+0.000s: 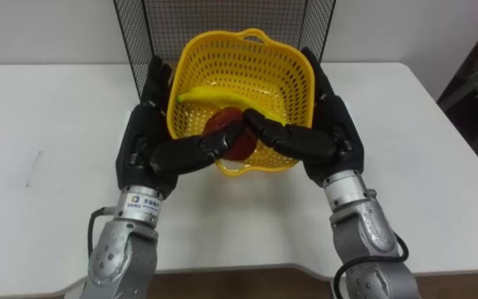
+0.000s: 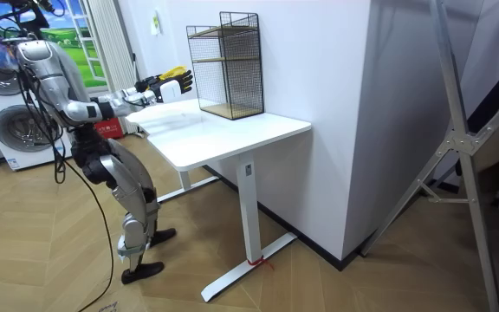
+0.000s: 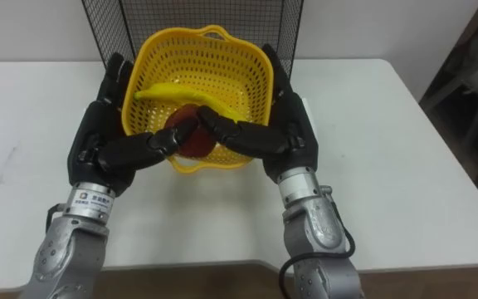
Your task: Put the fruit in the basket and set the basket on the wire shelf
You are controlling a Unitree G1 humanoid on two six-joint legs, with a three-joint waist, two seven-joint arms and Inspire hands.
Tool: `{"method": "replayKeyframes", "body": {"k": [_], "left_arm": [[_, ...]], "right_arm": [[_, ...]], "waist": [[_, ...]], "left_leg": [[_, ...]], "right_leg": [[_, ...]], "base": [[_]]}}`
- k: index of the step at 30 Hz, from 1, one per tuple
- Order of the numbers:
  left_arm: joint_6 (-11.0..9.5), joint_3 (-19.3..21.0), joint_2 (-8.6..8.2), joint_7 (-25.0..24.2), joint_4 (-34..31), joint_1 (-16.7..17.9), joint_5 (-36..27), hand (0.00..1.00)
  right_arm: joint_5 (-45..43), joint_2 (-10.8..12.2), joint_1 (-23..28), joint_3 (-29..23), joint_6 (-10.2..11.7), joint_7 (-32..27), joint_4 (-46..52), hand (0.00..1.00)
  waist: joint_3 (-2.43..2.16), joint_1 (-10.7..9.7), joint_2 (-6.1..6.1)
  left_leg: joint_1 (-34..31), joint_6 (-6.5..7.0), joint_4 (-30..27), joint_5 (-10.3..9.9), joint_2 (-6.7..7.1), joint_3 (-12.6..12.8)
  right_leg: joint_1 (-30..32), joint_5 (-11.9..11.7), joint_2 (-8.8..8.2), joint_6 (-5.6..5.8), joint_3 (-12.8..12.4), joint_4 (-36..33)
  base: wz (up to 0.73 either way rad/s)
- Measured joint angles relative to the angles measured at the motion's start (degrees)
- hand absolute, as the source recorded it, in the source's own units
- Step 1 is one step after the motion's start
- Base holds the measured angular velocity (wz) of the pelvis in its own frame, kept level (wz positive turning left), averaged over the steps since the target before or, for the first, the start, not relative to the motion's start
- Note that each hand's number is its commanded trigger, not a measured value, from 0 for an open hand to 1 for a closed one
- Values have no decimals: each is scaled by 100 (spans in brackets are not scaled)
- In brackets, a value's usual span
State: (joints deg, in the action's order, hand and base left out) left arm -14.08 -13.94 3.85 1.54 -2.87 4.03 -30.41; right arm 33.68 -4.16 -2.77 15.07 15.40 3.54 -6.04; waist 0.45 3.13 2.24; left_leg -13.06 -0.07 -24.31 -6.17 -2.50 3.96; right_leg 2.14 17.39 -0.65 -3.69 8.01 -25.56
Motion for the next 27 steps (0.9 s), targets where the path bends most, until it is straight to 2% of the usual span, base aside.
{"method": "replayKeyframes", "body": {"k": [3, 8, 11, 13, 17, 19, 21, 22, 24, 27], "left_arm": [[-13, -15, -6, 1, 0, 0, 1, 0], [-15, -12, -6, 1, 4, -1, 3, 0], [-14, -13, -3, 1, -7, 0, -4, 0], [-14, 2, -4, 1, -8, -1, -22, 0], [-14, 20, 7, 1, -8, -14, -19, 0], [-14, 13, 6, 1, -8, -26, -1, 0], [-15, 20, 6, 6, -11, -55, 4, 0], [-15, 45, 14, 37, -11, -96, 4, 0], [-7, 40, 7, 48, -10, -116, 4, 0], [2, 54, -20, 48, -10, -148, 0, 0]], "right_arm": [[0, -16, -1, -8, 13, 24, 1, 0], [-3, -12, -12, -8, 11, 25, 1, 0], [6, -11, -16, -7, 3, 25, 1, 0], [29, -7, -45, -4, -4, 24, 0, 0], [28, -16, -74, 0, -30, 23, -1, 0], [25, -25, -77, -10, -33, 23, -6, 0], [0, -28, -87, -73, -33, 23, -7, 0], [4, -8, -154, -71, -52, 23, -15, 0], [15, 19, -177, -67, -53, 24, -61, 0], [-1, 23, -182, -63, -56, 22, -172, 0]], "waist": [[9, 12, 9], [30, 18, 15], [56, 18, 32], [63, 53, 47], [92, 165, 100], [122, 139, 102], [130, 81, 86], [139, 63, 80], [138, 7, 3], [108, 3, -22]], "left_leg": [[90, 87, -9, -53, 123, -20], [82, 164, -84, -217, 244, -22], [72, 235, -165, -365, 360, 5], [82, 309, -215, -512, 445, 108], [198, 412, -207, -607, 509, 273], [265, 457, -208, -639, 526, 119], [262, 471, -210, -644, 536, -11], [196, 474, -219, -645, 554, -64], [167, 479, -215, -642, 545, -150], [216, 469, -116, -598, 513, -175]], "right_leg": [[-157, 56, -89, 81, 17, 143], [-220, 153, -217, 189, 57, 189], [-206, 321, -360, 272, 86, 49], [-137, 444, -491, 372, 63, -202], [-107, 425, -620, 469, 179, -554], [-78, 303, -616, 596, 240, -689], [-58, 272, -543, 633, 179, -470], [-58, 211, -464, 568, 142, 44], [-189, 88, -425, 528, 313, 272], [-320, -46, -359, 516, 349, 507]], "base": [[13], [7], [6], [-9], [-13], [18], [20], [20], [23], [5]]}}
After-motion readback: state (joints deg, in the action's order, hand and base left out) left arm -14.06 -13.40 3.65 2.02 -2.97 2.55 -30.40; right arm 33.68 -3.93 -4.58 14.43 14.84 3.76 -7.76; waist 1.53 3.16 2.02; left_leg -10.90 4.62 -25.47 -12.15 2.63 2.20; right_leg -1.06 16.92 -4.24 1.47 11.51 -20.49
